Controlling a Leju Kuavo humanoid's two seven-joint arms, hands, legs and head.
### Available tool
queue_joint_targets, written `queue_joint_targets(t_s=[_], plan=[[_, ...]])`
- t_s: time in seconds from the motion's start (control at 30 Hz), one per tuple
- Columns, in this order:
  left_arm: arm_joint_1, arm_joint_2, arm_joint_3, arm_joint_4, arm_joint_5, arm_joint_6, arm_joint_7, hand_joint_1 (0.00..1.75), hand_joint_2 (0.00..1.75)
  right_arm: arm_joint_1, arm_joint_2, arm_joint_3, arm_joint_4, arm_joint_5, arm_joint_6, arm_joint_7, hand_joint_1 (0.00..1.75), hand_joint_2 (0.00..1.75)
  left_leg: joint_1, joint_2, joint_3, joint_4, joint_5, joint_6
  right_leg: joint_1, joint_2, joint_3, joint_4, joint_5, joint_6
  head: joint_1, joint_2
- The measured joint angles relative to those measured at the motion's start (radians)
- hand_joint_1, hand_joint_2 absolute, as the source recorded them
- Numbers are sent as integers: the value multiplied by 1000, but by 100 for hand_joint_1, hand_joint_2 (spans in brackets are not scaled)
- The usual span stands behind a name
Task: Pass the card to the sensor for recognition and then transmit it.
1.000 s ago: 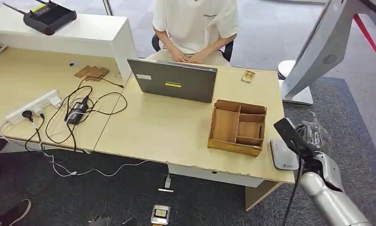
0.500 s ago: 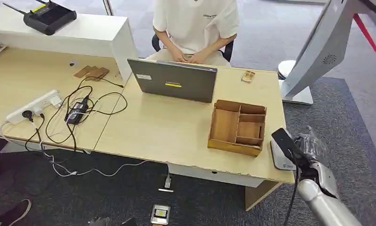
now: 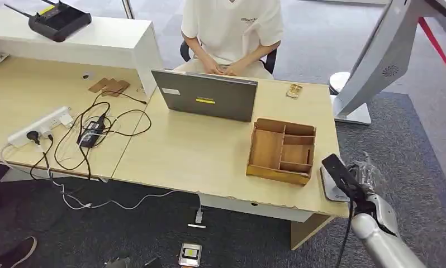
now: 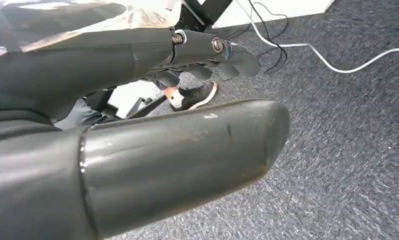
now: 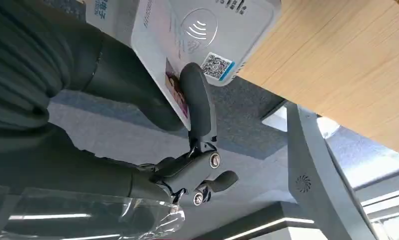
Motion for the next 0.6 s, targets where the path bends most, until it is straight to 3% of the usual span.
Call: queue_joint_targets(t_s=[0.6], plan=[[-4, 0, 0, 0, -1, -5, -2, 0, 0, -6, 4, -1, 15, -10, -18, -10, 175, 175, 0, 0, 1, 0, 0, 0, 0, 0, 1, 0, 1, 1, 0, 0]])
